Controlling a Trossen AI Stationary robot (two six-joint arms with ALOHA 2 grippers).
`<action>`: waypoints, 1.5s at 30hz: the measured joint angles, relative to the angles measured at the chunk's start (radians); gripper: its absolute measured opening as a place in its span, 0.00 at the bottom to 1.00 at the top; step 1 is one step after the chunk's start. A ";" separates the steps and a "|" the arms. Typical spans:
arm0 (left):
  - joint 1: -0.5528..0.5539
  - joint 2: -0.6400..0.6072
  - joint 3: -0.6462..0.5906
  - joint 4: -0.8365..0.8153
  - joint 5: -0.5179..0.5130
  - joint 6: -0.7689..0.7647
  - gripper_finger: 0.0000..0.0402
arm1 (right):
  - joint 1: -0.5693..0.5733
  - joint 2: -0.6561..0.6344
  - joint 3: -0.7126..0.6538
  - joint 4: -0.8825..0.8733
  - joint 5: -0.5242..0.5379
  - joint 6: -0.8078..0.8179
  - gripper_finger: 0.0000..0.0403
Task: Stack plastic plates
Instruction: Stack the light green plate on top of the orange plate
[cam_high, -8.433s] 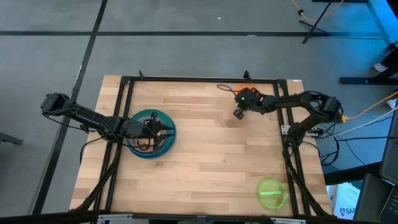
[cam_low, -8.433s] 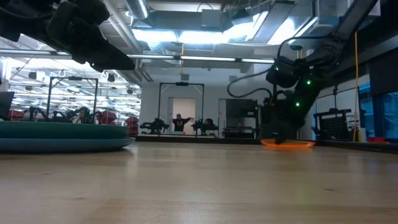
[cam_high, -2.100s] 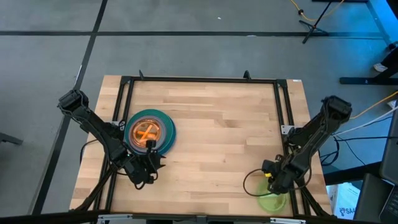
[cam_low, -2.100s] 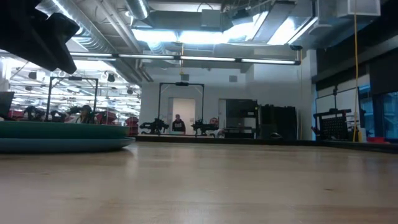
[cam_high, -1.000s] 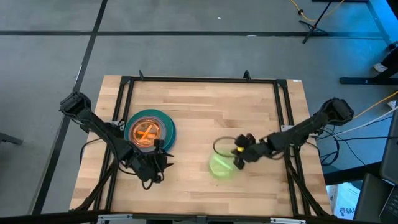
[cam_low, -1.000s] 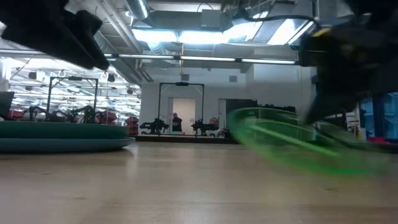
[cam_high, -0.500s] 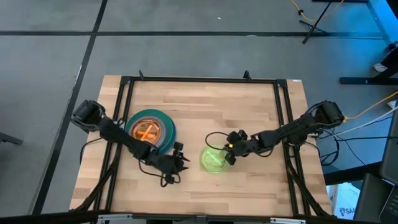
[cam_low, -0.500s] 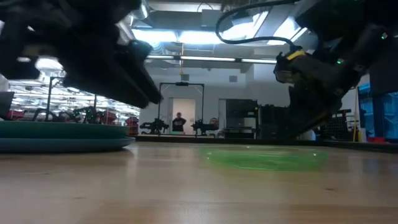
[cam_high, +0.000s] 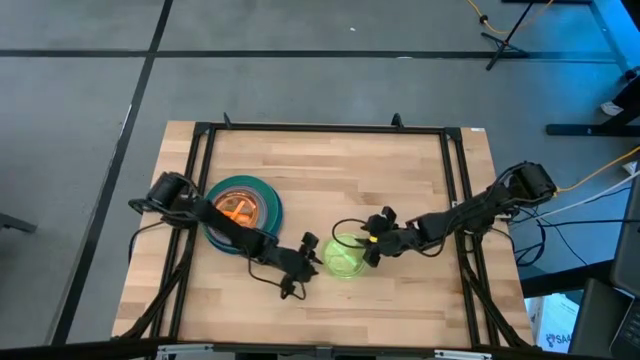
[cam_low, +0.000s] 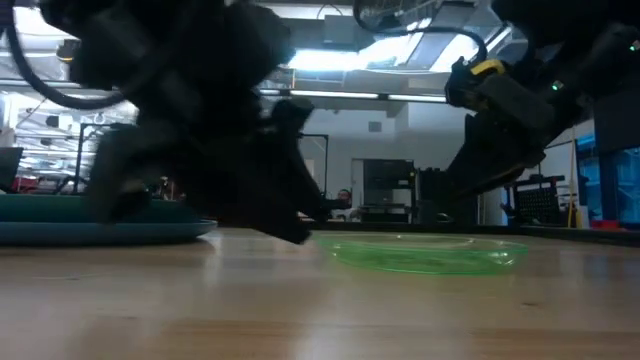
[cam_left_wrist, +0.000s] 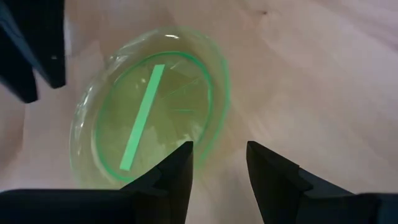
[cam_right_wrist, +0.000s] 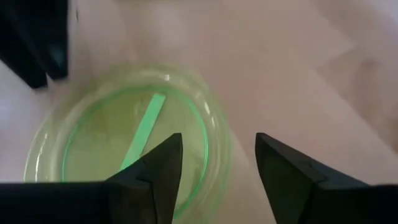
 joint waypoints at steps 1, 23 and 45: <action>0.007 0.015 0.014 -0.001 0.000 0.001 0.36 | 0.006 0.000 0.000 0.010 0.020 -0.004 0.48; 0.066 0.119 0.135 -0.109 0.161 -0.067 0.02 | 0.043 -0.009 0.000 0.021 0.093 -0.005 0.47; -0.226 -0.504 0.090 -0.936 -0.318 -0.565 0.00 | 0.220 -0.139 0.000 -0.059 0.348 0.026 0.47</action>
